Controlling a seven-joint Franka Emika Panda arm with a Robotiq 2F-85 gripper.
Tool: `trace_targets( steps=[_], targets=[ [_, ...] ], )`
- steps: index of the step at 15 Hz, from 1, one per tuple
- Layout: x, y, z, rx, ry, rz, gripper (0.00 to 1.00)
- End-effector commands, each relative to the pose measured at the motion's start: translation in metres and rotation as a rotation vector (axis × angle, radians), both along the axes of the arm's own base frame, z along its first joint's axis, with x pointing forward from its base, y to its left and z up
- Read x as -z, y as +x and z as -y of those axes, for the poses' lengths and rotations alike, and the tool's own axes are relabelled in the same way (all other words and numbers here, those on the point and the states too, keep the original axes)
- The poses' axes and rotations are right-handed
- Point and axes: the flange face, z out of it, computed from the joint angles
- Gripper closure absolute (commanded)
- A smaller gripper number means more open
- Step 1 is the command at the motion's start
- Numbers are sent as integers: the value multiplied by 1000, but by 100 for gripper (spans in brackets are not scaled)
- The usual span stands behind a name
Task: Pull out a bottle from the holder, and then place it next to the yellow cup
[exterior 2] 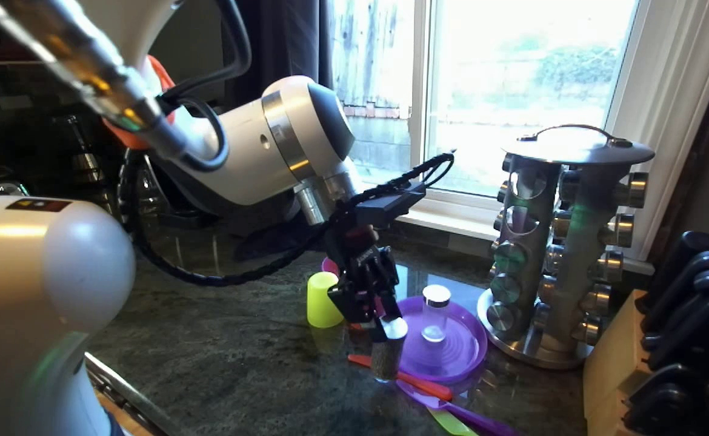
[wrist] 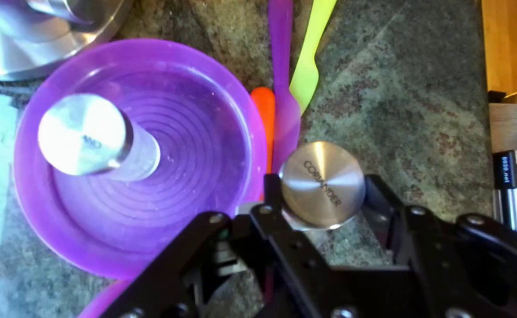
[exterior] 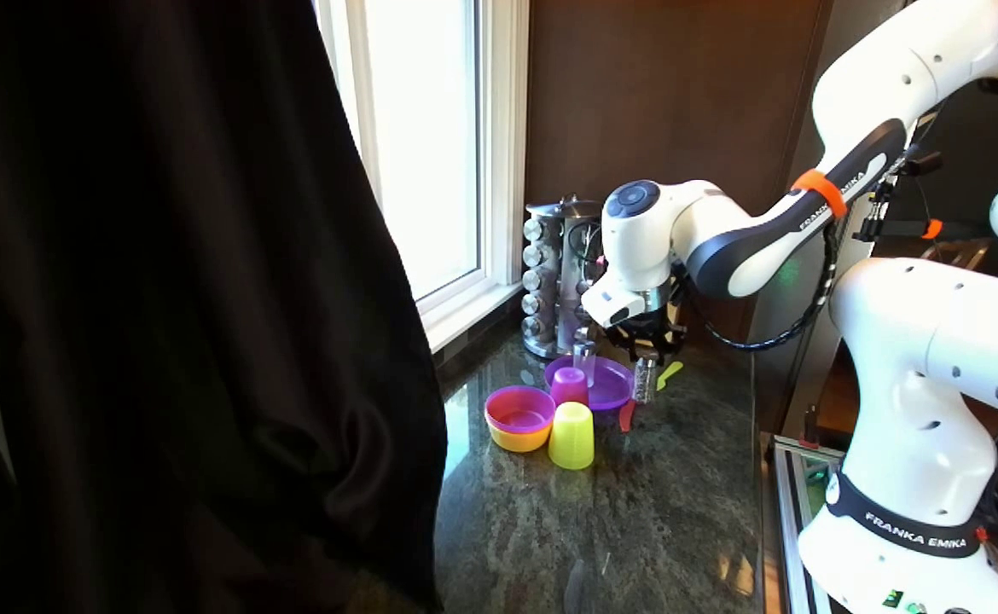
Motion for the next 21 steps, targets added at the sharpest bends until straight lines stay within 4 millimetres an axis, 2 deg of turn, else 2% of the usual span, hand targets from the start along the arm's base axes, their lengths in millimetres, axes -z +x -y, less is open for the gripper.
trace_targets(
  steps=[1, 5, 6, 15, 21],
  targets=[
    [-1, 3, -7, -11, -3, -1, 51],
    [-2, 3, -1, 4, -6, 1, 51],
    [-3, 5, -3, -23, -22, -1, 76],
    [21, 16, -82, -226, -60, -98, 76],
    [38, 15, -119, -322, -85, -129, 76]
  ],
)
